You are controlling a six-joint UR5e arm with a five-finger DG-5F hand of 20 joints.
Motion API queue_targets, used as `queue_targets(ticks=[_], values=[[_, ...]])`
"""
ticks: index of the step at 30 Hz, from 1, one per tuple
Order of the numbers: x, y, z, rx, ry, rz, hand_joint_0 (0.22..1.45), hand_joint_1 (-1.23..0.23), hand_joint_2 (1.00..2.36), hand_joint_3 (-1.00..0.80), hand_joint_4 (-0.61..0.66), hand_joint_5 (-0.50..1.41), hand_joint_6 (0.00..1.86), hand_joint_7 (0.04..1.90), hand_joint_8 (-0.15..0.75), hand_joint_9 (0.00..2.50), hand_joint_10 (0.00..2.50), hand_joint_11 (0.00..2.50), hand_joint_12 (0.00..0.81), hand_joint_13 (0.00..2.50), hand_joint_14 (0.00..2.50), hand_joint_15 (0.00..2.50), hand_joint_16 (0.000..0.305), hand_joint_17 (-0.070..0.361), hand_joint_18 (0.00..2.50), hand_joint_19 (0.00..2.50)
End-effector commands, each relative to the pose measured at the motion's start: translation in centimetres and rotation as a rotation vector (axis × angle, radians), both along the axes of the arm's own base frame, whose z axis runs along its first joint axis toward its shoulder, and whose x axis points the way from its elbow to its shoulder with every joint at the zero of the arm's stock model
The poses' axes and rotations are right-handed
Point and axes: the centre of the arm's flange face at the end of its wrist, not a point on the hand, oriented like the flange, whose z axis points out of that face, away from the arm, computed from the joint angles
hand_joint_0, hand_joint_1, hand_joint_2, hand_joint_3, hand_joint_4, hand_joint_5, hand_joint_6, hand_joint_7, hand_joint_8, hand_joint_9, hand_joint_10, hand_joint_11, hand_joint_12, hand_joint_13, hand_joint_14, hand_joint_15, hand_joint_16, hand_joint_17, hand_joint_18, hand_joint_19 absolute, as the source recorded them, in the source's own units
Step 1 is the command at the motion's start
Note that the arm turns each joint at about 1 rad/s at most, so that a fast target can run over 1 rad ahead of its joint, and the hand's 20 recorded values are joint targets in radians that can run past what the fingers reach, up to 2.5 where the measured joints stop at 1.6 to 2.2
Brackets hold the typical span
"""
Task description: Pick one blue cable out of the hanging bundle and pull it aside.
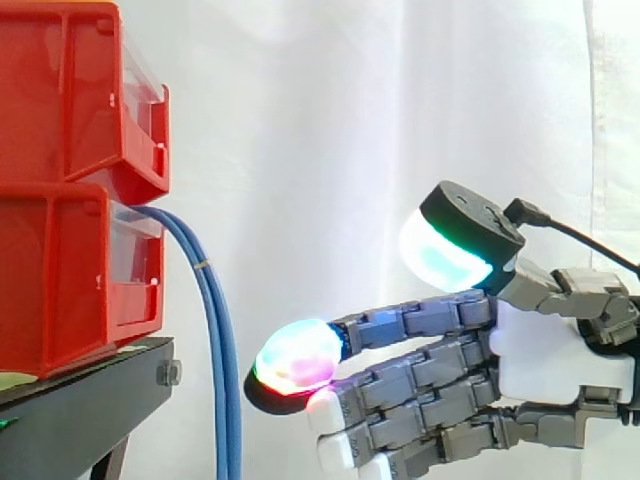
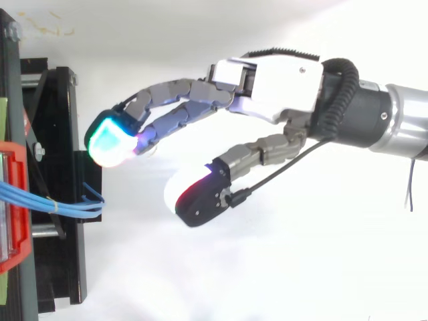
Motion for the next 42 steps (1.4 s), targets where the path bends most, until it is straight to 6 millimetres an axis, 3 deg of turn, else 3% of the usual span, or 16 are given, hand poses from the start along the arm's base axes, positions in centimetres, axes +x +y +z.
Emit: queue_targets(ticks=[1,9,17,19,24,42], values=[[0.5,0.7,0.0,-0.001,-0.016,0.006,0.49,-0.63,1.00,-0.50,0.24,-0.17,0.50,0.72,0.259,0.64,0.01,0.27,0.356,0.62,0.01,0.31,0.050,0.113,0.48,0.46],[2.8,2.8,-4.6,0.032,-0.049,0.021,0.49,-0.63,1.00,-0.50,0.25,-0.17,0.50,0.73,0.258,0.64,0.01,0.26,0.354,0.62,0.01,0.31,0.050,0.112,0.47,0.46],[3.7,3.9,-4.2,0.038,-0.066,0.034,0.50,-0.63,1.00,-0.50,0.25,-0.16,0.50,0.74,0.258,0.65,0.01,0.26,0.354,0.63,0.01,0.31,0.050,0.112,0.48,0.47],[3.7,3.8,-5.4,0.041,-0.060,0.036,0.50,-0.63,1.00,-0.50,0.25,-0.16,0.50,0.74,0.260,0.66,0.01,0.26,0.354,0.63,0.01,0.31,0.050,0.111,0.48,0.47],[4.0,3.9,-6.3,0.057,-0.094,0.038,0.51,-0.63,1.00,-0.50,0.25,-0.15,0.50,0.76,0.255,0.66,0.01,0.26,0.350,0.63,0.01,0.31,0.049,0.110,0.48,0.47],[5.5,4.7,-4.1,0.058,-0.139,0.071,0.55,-0.62,1.00,-0.44,0.26,-0.10,0.50,0.93,0.250,0.70,0.01,0.27,0.335,0.64,0.01,0.32,0.046,0.102,0.50,0.49]])
